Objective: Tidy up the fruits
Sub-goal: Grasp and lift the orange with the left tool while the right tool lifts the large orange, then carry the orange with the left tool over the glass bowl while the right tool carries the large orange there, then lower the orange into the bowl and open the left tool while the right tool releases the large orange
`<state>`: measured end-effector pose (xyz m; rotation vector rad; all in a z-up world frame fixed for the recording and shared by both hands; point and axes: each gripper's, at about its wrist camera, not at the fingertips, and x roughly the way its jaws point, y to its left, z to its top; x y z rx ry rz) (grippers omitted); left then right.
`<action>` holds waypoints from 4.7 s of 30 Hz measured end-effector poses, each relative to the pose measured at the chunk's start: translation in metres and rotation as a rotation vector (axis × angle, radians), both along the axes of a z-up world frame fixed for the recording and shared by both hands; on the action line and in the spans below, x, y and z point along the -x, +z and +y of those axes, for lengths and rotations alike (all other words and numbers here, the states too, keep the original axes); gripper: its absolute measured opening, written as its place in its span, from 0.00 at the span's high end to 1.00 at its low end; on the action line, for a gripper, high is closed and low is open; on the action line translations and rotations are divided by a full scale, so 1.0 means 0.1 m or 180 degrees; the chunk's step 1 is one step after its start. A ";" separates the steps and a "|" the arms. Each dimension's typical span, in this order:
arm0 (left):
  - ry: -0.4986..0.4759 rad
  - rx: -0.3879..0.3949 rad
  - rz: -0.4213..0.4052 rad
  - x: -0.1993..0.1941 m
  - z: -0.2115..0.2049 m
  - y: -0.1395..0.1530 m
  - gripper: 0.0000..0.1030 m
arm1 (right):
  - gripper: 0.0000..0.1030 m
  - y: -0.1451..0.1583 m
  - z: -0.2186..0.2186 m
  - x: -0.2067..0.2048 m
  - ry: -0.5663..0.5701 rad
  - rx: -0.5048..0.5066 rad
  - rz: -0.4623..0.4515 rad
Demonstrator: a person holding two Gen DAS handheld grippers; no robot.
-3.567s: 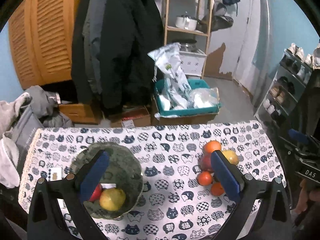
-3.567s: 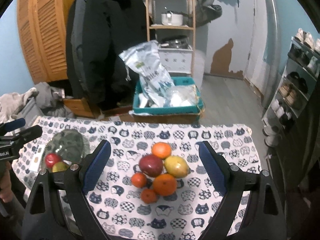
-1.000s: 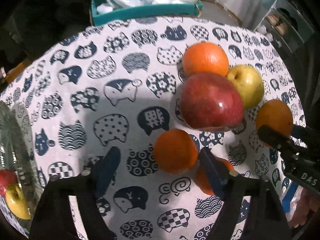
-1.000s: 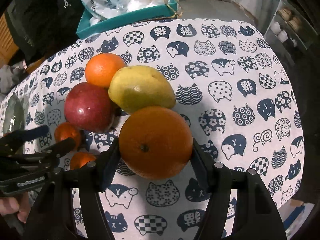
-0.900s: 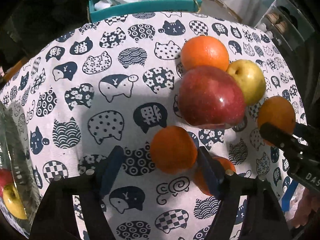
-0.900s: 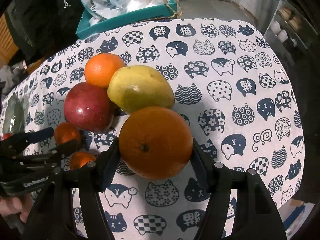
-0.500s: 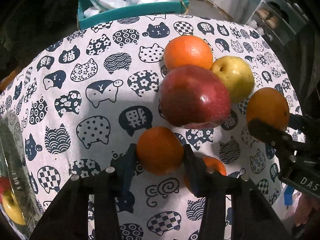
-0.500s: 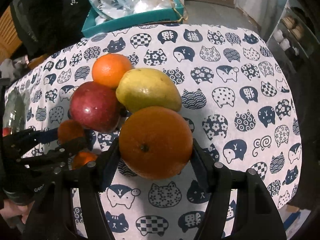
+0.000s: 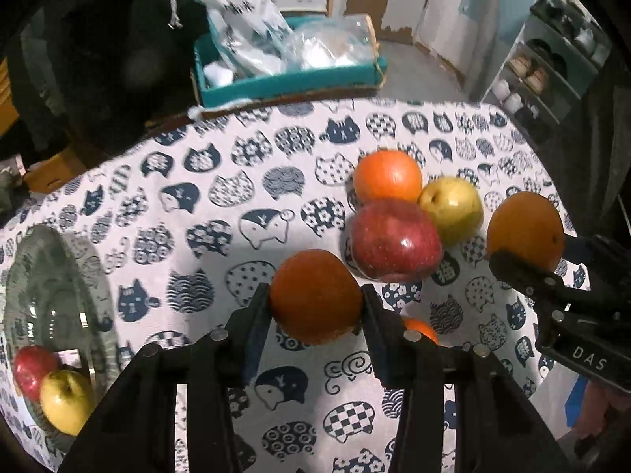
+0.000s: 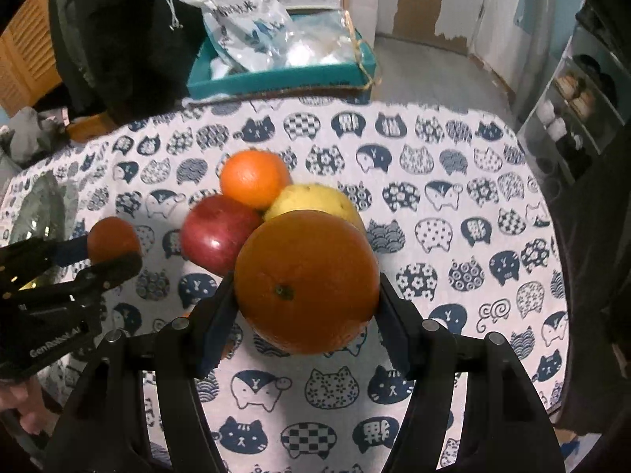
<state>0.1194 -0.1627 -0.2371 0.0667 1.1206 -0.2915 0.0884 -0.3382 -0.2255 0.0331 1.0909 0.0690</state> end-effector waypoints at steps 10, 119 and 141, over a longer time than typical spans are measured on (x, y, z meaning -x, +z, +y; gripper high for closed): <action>0.0113 0.0101 -0.0216 0.13 0.22 0.39 0.56 | 0.36 0.43 0.09 0.12 0.0054 -0.0059 -0.0303; 0.1672 0.0209 0.0249 0.07 3.40 -0.16 0.56 | 0.36 0.14 3.43 -0.60 0.1534 -0.0354 0.0131; 0.1923 0.0097 0.0156 0.23 3.57 0.01 0.38 | 0.36 -0.14 3.61 -0.63 0.1568 -0.0415 0.0427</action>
